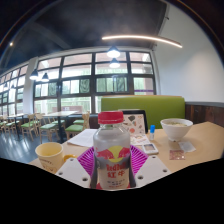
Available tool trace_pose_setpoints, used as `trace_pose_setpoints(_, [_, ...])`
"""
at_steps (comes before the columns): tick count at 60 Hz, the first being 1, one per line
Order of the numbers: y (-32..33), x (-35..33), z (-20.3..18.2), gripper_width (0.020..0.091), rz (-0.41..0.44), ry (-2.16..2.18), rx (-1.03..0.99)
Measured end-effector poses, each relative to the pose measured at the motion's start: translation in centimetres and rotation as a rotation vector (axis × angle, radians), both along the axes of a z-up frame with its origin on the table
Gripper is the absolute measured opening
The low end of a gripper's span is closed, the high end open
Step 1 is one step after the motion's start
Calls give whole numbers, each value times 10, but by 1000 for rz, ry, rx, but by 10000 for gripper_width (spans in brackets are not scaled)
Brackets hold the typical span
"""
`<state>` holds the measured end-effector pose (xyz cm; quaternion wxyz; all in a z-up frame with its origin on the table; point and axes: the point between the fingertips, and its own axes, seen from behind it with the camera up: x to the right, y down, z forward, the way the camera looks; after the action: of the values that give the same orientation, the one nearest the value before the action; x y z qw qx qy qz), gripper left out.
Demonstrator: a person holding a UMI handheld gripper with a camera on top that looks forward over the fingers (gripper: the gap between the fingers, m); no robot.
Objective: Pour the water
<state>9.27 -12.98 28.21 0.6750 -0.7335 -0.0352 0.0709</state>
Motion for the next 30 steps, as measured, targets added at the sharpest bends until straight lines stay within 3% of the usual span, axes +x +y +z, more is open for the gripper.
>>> trace_pose_setpoints(7, [-3, -1, -1, 459, 14, 4, -5])
trace_pose_setpoints(15, [-2, 0, -4, 543, 21, 37, -26])
trace_pose_setpoints(20, [-7, 6, -10, 647, 1, 44, -54])
trace_pose_setpoints(24, [-10, 14, -18, 797, -35, 47, -90])
trace_pose_setpoints(26, [-14, 17, -23, 841, -45, 49, -116])
trace_pose_setpoints(30, [-28, 26, -19, 823, -50, 58, -124])
